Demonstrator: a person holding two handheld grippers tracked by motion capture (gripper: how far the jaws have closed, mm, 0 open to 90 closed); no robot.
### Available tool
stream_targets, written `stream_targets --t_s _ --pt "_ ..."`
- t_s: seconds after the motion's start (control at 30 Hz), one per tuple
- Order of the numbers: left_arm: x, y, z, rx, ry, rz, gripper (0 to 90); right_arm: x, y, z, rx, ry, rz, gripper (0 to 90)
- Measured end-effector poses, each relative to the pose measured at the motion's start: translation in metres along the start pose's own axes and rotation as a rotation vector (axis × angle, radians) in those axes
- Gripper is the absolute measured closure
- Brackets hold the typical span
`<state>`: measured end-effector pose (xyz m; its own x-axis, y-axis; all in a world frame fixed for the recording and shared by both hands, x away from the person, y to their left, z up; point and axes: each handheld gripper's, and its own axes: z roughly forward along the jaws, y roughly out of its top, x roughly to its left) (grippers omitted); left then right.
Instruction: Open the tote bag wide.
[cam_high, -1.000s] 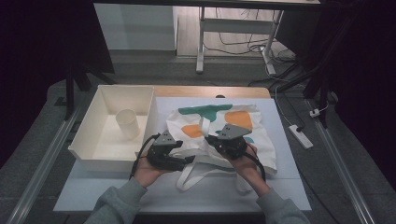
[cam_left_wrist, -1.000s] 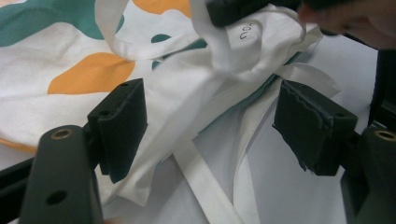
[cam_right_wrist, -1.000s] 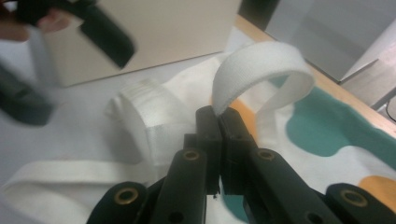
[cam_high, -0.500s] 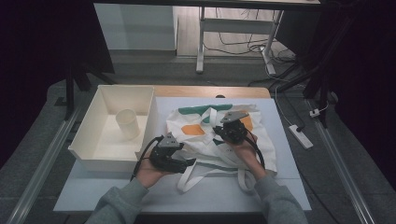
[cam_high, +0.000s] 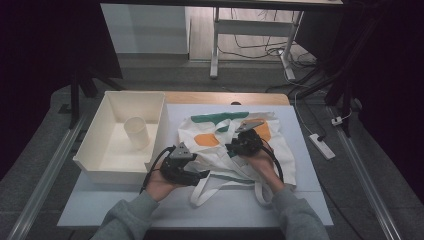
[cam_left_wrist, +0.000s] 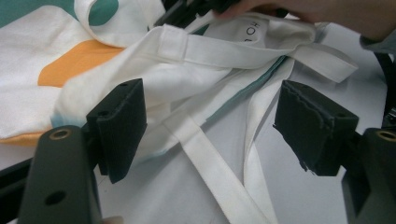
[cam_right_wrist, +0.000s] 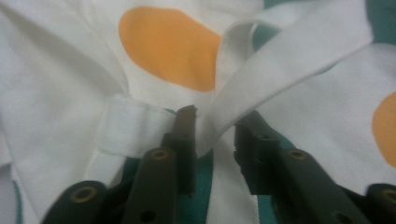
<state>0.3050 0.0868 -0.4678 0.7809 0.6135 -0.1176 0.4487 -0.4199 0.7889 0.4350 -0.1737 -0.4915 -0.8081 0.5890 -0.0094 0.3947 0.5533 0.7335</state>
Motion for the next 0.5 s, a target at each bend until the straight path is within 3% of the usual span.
stream_targets --t_s 0.03,0.07,0.1,0.13,0.17,0.23,0.4,0.5 --pt "0.000 0.000 0.000 0.000 0.000 0.000 25.0 0.000 0.000 0.000 0.000 0.000 0.000 61.3" --pt "0.000 0.000 0.000 0.000 0.000 0.000 25.1 0.001 0.004 -0.013 -0.054 0.025 0.016 56.2" --pt "0.000 0.000 0.000 -0.001 0.002 -0.001 25.1 0.001 0.004 -0.013 -0.054 0.025 0.016 56.2" --pt "0.001 0.000 0.000 -0.001 0.002 -0.001 25.0 0.007 0.008 -0.027 -0.091 -0.001 -0.013 49.1" --pt "0.001 0.000 0.000 0.000 0.002 -0.003 25.0 0.007 0.008 -0.027 -0.091 -0.001 -0.013 49.1" --pt "0.001 -0.001 0.000 0.001 0.002 -0.004 25.0 0.015 0.009 -0.045 -0.123 -0.015 -0.034 45.3" --pt "0.002 -0.001 0.001 0.005 0.004 -0.003 25.0 0.022 0.007 -0.061 -0.140 -0.012 -0.064 42.6" --pt "0.001 -0.001 0.001 0.003 0.005 -0.004 25.0 0.023 0.003 -0.070 -0.132 -0.053 -0.083 41.0"
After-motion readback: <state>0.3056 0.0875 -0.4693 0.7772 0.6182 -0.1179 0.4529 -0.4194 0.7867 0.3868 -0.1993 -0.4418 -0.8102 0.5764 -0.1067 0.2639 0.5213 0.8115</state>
